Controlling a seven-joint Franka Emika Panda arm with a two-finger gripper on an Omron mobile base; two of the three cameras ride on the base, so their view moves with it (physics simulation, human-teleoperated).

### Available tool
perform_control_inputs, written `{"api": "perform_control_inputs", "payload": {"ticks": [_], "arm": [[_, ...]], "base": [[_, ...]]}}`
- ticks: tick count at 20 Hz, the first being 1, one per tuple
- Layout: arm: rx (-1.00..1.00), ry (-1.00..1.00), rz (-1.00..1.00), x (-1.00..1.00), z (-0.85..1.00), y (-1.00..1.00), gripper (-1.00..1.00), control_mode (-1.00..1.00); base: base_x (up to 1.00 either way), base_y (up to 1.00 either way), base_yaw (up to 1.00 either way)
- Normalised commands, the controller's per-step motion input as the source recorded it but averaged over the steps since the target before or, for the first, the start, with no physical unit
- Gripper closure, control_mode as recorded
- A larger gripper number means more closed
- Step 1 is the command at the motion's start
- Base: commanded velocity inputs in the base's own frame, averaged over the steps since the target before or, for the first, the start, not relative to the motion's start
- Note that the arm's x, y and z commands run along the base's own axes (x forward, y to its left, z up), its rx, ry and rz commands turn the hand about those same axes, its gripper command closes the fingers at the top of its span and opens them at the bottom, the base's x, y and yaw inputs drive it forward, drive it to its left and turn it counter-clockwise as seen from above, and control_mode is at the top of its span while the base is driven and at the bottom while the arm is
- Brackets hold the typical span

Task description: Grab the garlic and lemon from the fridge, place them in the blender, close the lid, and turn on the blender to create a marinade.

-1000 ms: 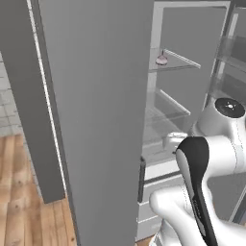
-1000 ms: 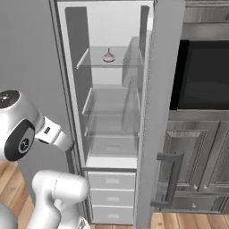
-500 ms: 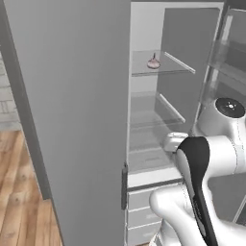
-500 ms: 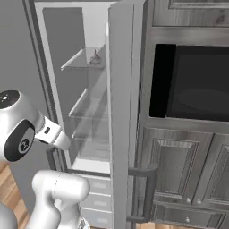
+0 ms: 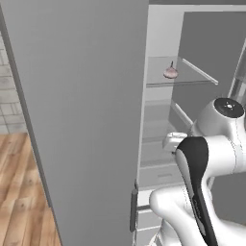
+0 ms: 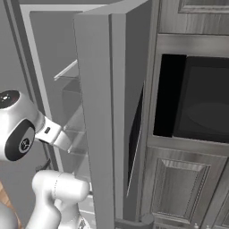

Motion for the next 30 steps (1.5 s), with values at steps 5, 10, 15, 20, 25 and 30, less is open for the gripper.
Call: {"api": "perform_control_inputs", "payload": {"ticks": [5,10,15,20,25,30], "arm": [[0.00,-0.03,0.01,0.01,0.14,-0.03,-1.00,-1.00],[0.00,-0.33,0.00,-0.11,1.00,-0.55,-1.00,-1.00],[-0.03,-0.40,0.00,0.09,1.00,-0.08,-1.00,-1.00],[-0.06,-0.23,0.00,0.61,0.81,0.06,-1.00,-1.00],[-0.03,-0.08,0.00,0.71,0.16,-0.02,-1.00,-1.00],[-0.01,0.02,0.02,0.80,0.00,-0.04,-1.00,-1.00]], "base": [[0.00,-0.22,0.06],[0.00,0.00,0.00],[0.00,0.00,0.00],[0.00,0.00,0.00],[0.00,0.00,0.00],[0.00,0.00,0.00]]}}
